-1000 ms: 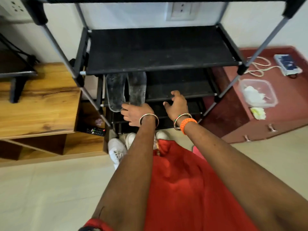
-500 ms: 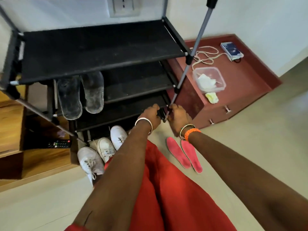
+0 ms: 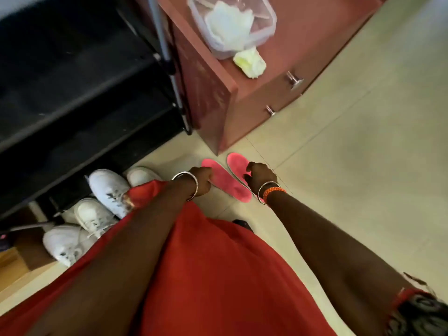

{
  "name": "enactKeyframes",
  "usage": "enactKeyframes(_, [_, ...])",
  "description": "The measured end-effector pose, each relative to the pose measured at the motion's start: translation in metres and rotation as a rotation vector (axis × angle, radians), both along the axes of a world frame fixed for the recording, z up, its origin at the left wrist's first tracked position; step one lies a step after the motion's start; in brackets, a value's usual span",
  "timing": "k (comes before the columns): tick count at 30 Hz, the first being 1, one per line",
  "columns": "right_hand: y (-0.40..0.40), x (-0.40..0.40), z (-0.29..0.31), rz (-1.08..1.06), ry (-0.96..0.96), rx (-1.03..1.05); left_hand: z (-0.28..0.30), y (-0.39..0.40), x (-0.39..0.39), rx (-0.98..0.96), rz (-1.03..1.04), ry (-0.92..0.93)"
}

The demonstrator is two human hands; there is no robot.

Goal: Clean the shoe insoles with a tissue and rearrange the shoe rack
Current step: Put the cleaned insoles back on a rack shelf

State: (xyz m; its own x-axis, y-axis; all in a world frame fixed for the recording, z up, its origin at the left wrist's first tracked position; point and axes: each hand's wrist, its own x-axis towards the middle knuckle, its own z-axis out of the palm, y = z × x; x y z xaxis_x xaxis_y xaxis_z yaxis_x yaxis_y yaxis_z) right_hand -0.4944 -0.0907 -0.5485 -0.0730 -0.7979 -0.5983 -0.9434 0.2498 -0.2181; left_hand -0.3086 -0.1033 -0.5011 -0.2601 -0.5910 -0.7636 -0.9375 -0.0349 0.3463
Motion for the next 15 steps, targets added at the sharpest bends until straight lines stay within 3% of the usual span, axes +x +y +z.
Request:
enactKeyframes(6, [-0.01, -0.024, -0.075, -0.108, 0.026, 0.08, -0.066, -0.038, -0.02, 0.152, 0.058, -0.046])
enactKeyframes(10, [-0.029, -0.021, -0.117, -0.172, 0.064, 0.138, -0.109, -0.066, -0.032, 0.323, 0.443, 0.083])
enactKeyframes(15, [-0.041, -0.006, -0.162, -0.214, 0.077, 0.152, -0.166, -0.073, -0.025, 0.442, 0.708, -0.007])
